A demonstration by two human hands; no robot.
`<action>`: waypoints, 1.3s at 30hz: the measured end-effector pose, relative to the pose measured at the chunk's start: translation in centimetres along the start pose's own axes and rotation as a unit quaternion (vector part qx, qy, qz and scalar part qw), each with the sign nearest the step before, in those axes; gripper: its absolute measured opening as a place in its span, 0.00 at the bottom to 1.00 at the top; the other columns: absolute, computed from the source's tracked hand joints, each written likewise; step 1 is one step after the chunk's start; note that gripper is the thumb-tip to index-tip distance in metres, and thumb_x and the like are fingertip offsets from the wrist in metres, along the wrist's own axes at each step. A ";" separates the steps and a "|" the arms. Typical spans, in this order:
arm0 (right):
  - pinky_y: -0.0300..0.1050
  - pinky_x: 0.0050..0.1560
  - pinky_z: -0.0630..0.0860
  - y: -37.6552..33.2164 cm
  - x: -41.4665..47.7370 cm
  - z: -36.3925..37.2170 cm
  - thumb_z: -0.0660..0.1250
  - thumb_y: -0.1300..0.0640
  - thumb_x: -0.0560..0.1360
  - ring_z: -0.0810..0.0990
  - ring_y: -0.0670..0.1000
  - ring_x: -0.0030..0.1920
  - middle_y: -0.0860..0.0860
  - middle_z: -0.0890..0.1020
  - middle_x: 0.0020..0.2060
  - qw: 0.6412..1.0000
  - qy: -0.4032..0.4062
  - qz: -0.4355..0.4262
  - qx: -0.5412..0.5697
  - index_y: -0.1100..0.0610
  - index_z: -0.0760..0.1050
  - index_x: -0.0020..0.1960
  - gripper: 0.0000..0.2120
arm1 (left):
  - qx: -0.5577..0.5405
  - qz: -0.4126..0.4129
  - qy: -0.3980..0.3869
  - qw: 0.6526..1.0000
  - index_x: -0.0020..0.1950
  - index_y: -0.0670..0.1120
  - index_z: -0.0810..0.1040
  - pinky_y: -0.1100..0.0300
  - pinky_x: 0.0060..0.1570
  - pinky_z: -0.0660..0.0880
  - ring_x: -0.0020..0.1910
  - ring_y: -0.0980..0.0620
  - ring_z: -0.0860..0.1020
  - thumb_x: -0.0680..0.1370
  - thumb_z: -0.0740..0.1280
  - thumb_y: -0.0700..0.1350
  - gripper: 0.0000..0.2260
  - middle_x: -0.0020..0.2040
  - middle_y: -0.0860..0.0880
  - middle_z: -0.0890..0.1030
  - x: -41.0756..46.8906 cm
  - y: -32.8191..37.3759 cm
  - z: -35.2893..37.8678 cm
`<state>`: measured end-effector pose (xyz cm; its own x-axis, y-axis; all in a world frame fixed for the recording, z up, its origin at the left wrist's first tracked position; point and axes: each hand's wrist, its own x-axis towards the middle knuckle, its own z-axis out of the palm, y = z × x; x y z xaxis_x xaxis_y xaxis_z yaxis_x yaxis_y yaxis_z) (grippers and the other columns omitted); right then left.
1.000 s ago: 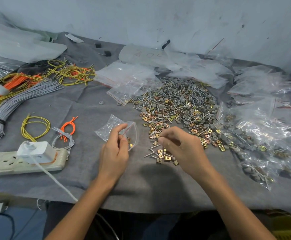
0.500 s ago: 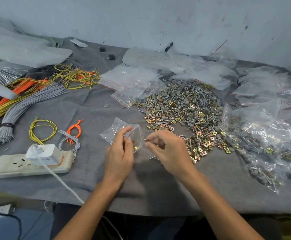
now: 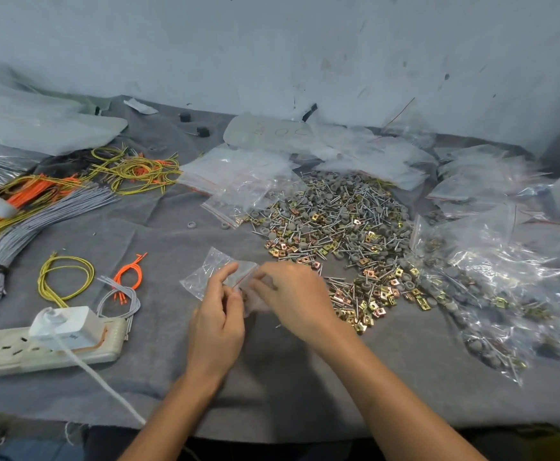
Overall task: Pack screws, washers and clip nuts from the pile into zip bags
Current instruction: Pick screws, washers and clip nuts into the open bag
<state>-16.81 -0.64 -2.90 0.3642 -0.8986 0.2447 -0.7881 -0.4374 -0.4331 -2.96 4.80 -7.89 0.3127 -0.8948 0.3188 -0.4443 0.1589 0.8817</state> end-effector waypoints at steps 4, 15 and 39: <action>0.42 0.32 0.68 2.9 0.8 -2.8 0.67 0.46 0.80 0.71 0.40 0.29 0.40 0.74 0.28 0.997 0.019 0.073 0.024 0.45 0.80 0.50 0.06 | 0.001 -0.004 -0.003 1.000 0.65 0.63 0.70 0.46 0.41 0.75 0.35 0.53 0.75 0.79 0.58 0.49 0.16 0.37 0.55 0.75 -0.1 0.2 0.0; 0.53 0.42 0.82 9.2 4.3 -3.2 0.66 0.51 0.81 0.80 0.46 0.34 0.46 0.83 0.50 0.988 -0.094 0.111 -0.058 0.46 0.81 0.54 0.06 | 0.004 -0.008 -0.011 1.000 0.66 0.64 0.70 0.44 0.41 0.76 0.35 0.54 0.75 0.80 0.58 0.51 0.16 0.36 0.56 0.74 -0.1 0.0 0.0; 0.42 0.40 0.78 7.7 3.1 -4.8 0.65 0.56 0.82 0.80 0.48 0.41 0.48 0.83 0.41 0.965 -0.045 0.125 0.228 0.50 0.78 0.52 0.04 | 0.009 -0.012 -0.006 1.000 0.66 0.64 0.71 0.44 0.42 0.77 0.36 0.54 0.77 0.80 0.58 0.50 0.16 0.36 0.57 0.76 -0.2 0.0 0.0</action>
<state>-24.11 -6.67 -1.34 0.2492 -0.9683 0.0167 -0.5635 -0.1590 -0.8107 -3.00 4.97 -7.91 0.3137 -0.9028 0.2943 -0.4523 0.1305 0.8823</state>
